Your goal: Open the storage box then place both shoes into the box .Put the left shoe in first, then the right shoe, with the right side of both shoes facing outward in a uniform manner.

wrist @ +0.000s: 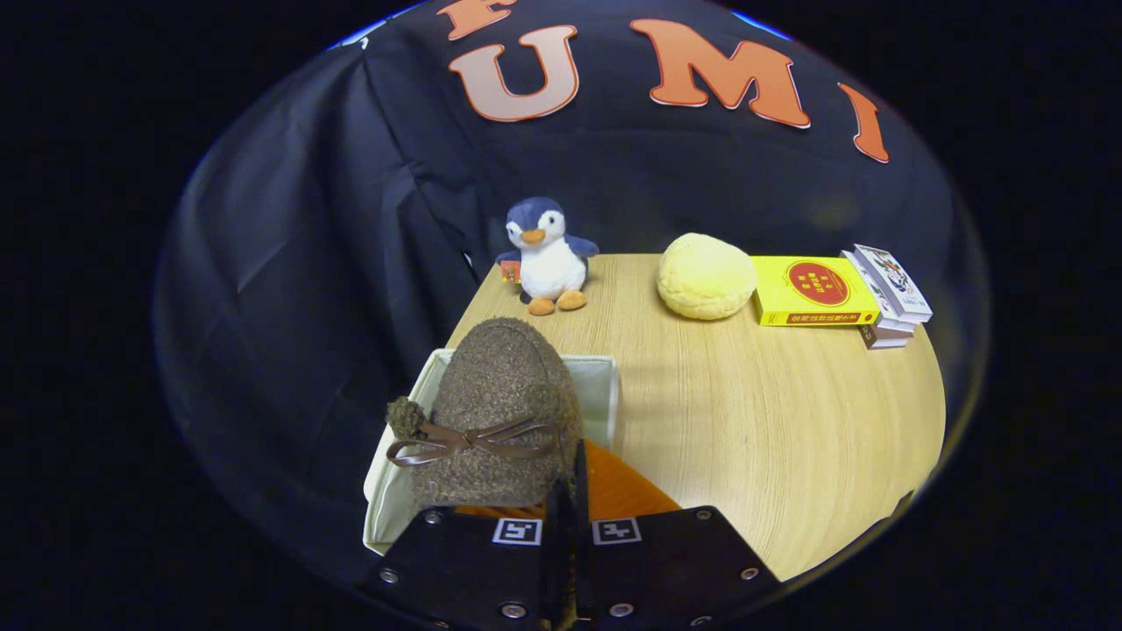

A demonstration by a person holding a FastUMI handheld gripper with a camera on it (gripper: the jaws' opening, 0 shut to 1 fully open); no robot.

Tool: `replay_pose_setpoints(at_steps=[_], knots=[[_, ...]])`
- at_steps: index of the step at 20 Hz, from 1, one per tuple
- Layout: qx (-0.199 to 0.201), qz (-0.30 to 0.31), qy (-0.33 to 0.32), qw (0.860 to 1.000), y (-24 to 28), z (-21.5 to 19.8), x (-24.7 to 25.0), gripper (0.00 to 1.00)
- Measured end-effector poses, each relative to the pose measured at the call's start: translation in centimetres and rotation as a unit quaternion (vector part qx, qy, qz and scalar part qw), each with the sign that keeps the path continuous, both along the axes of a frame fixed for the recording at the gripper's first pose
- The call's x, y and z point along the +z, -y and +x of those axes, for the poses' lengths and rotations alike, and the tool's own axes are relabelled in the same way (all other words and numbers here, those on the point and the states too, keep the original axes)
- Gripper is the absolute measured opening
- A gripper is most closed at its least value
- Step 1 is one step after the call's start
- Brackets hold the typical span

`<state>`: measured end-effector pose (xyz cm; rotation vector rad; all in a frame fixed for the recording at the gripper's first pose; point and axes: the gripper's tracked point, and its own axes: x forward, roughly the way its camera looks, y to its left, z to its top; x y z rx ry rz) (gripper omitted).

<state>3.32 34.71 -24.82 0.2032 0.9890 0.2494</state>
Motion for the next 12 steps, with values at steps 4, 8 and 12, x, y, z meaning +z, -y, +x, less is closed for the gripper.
replay_pose_setpoints(at_steps=[4,8,12], knots=[[-0.003,-0.037,-0.022,0.999,-1.3,-1.0,-2.4,0.07],[-0.023,-0.079,-0.055,0.995,-1.8,-1.6,-4.7,0.07],[-0.022,-0.095,-0.047,0.994,-1.7,-2.0,-4.7,0.16]])
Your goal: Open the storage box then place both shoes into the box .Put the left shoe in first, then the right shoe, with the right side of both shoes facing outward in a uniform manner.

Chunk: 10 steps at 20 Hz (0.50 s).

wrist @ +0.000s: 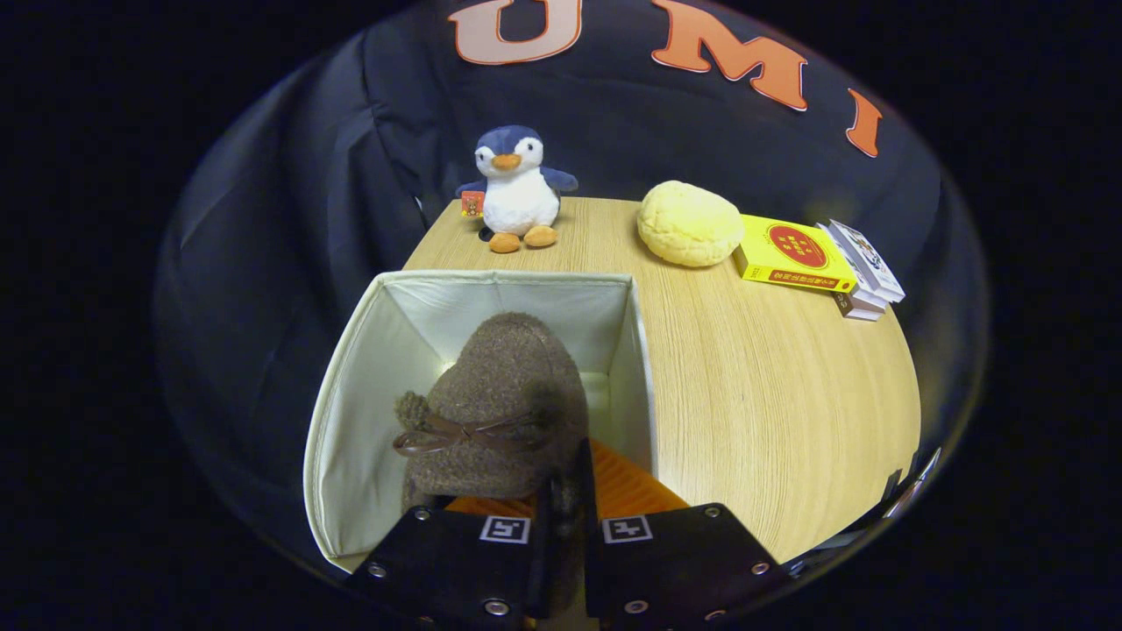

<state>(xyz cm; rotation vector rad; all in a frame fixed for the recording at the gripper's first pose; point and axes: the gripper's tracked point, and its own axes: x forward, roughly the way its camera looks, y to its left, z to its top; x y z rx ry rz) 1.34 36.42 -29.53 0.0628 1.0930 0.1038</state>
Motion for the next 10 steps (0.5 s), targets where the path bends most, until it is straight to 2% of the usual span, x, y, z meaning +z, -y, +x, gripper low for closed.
replay_pose_setpoints(at_steps=[1,3,6,10], knots=[[-0.001,0.006,0.001,1.000,-0.1,-0.1,0.2,0.21],[0.002,0.017,-0.007,1.000,0.1,-0.7,0.5,0.21],[0.004,0.040,0.027,0.999,0.8,0.0,2.9,0.26],[0.011,0.081,0.088,0.993,2.8,1.1,7.8,0.45]])
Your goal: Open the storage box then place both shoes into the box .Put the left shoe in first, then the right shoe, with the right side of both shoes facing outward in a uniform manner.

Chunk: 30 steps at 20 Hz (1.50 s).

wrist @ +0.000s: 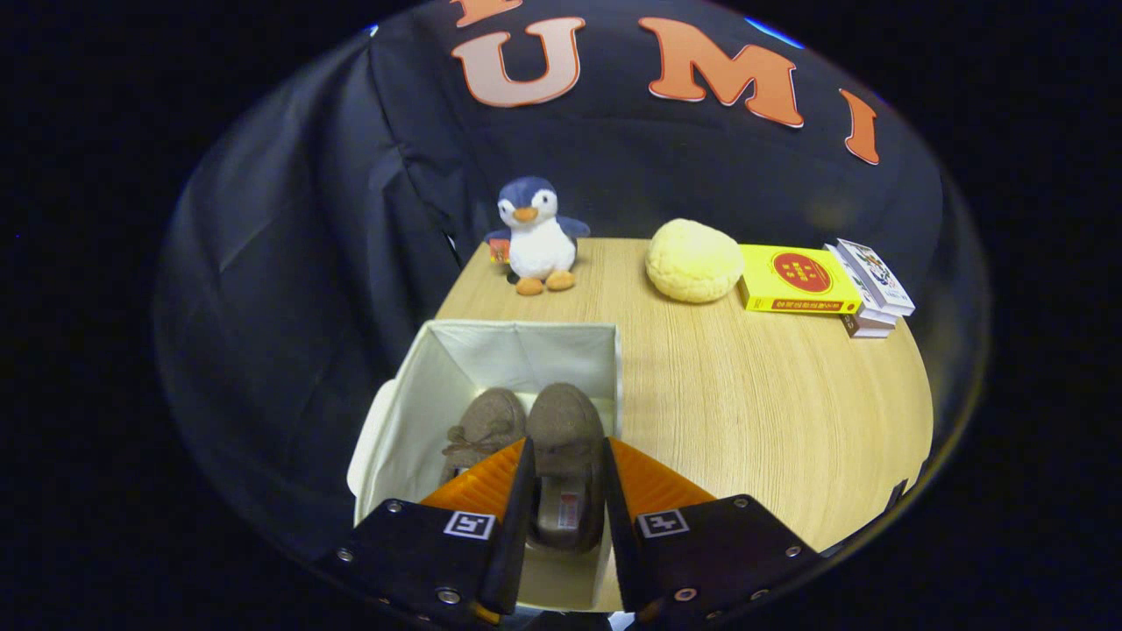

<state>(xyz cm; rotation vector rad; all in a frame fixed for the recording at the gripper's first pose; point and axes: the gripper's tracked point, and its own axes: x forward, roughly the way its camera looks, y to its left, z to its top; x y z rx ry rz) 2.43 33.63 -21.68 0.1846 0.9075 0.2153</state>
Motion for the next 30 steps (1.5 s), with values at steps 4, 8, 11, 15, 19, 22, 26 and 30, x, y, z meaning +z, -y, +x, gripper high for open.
replay_pose_setpoints(at_steps=[4,8,11,15,19,22,26,30], knots=[[-0.016,0.003,0.078,0.997,4.8,1.4,4.1,0.63],[-0.035,0.024,0.139,0.989,10.2,2.4,7.7,0.77],[-0.043,0.028,0.180,0.982,14.6,2.7,10.1,0.82],[-0.062,0.026,0.239,0.969,20.9,3.2,13.9,0.85],[-0.091,-0.006,0.282,0.955,28.2,3.0,16.7,0.87],[-0.111,-0.002,0.309,0.945,32.3,2.3,18.8,0.89],[-0.125,-0.018,0.356,0.926,37.3,0.7,22.0,0.91],[-0.125,-0.012,0.394,0.911,38.8,-0.5,24.5,0.91]])
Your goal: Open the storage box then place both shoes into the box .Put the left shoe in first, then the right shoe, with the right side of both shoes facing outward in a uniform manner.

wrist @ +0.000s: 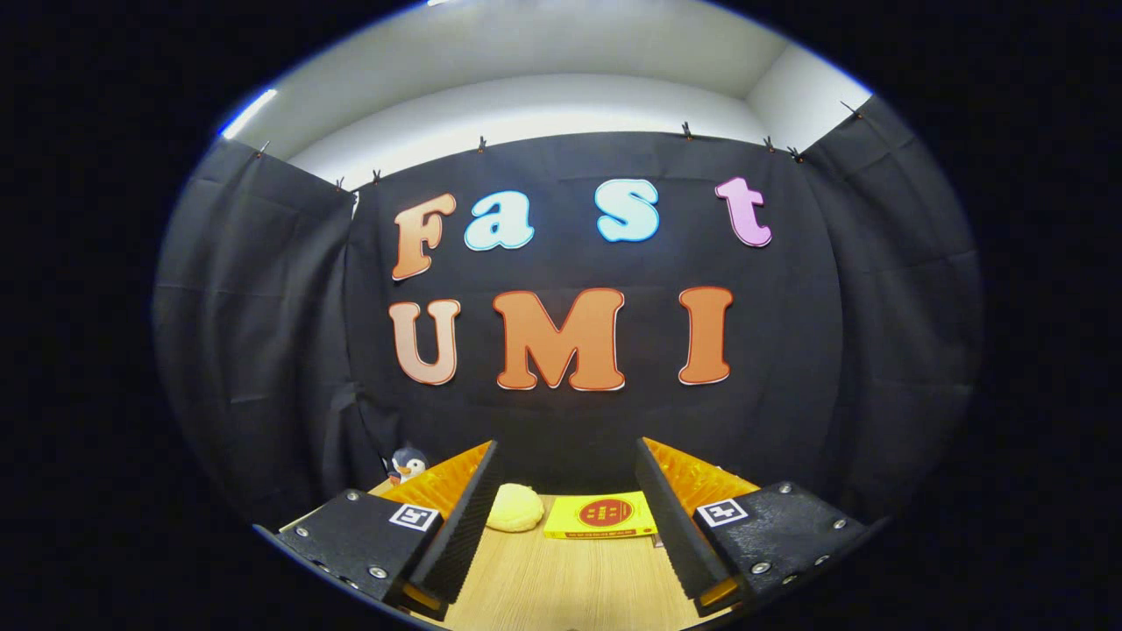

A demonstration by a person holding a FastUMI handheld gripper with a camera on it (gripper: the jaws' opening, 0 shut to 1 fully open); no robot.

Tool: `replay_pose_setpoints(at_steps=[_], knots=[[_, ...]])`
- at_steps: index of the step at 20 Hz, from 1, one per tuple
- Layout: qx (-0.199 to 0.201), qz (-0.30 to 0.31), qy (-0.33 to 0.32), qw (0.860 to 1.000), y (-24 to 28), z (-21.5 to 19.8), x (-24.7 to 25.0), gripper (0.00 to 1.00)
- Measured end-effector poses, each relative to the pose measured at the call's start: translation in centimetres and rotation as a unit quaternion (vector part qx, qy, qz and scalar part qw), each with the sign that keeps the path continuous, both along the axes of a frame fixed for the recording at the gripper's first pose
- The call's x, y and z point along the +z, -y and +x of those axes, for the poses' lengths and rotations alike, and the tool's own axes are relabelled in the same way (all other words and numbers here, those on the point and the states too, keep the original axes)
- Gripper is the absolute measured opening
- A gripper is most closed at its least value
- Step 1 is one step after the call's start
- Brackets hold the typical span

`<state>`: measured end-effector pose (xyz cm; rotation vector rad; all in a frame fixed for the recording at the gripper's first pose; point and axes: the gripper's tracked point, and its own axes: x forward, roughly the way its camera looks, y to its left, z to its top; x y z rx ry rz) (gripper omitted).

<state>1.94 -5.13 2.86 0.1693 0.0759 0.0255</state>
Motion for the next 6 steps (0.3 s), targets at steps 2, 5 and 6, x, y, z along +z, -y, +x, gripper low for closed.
replay_pose_setpoints(at_steps=[2,5,6], knots=[[0.005,0.000,0.010,1.000,0.2,-0.5,0.7,0.92],[0.011,-0.007,0.038,0.999,0.4,-0.9,2.6,0.91],[0.010,-0.010,0.048,0.999,0.7,-1.0,3.4,0.91]])
